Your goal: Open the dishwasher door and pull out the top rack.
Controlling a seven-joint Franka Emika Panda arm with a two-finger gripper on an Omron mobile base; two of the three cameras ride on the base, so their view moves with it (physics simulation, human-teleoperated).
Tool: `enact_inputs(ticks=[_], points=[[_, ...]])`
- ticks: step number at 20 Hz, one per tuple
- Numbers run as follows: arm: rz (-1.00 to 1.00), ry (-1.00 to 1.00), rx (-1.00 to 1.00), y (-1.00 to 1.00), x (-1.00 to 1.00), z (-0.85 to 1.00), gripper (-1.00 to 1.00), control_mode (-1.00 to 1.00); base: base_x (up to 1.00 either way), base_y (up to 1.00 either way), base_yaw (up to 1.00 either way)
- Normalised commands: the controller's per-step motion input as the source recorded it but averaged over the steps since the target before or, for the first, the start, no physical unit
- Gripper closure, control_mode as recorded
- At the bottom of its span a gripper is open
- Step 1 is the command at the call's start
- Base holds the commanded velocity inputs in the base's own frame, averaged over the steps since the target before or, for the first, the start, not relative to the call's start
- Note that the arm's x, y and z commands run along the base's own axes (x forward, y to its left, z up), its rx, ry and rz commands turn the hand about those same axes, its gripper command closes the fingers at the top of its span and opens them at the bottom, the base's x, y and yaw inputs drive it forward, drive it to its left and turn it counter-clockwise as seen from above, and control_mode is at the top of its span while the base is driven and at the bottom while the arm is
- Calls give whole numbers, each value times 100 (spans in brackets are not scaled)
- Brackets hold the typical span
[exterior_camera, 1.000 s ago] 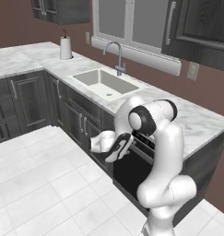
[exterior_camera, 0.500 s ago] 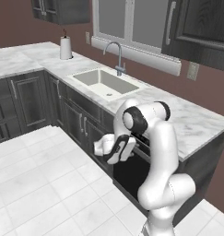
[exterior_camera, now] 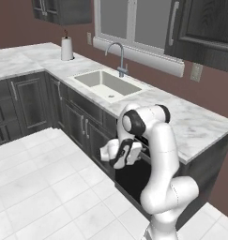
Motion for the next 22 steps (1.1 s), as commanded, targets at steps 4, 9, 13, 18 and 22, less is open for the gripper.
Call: enact_inputs(ticks=[4, 9, 13, 18, 22], points=[[0, -6, -3, -20, 7, -13, -100, -100, 0, 0, 0], [0, -6, -3, -18, 8, -15, -100, -100, 0, 0, 0], [0, -5, -2, -16, 12, -17, -100, -100, 0, 0, 0], [0, -3, -1, -14, 14, -18, -100, -100, 0, 0, 0], [0, 0, 0, -5, 15, -16, -100, -100, 0, 0, 0]])
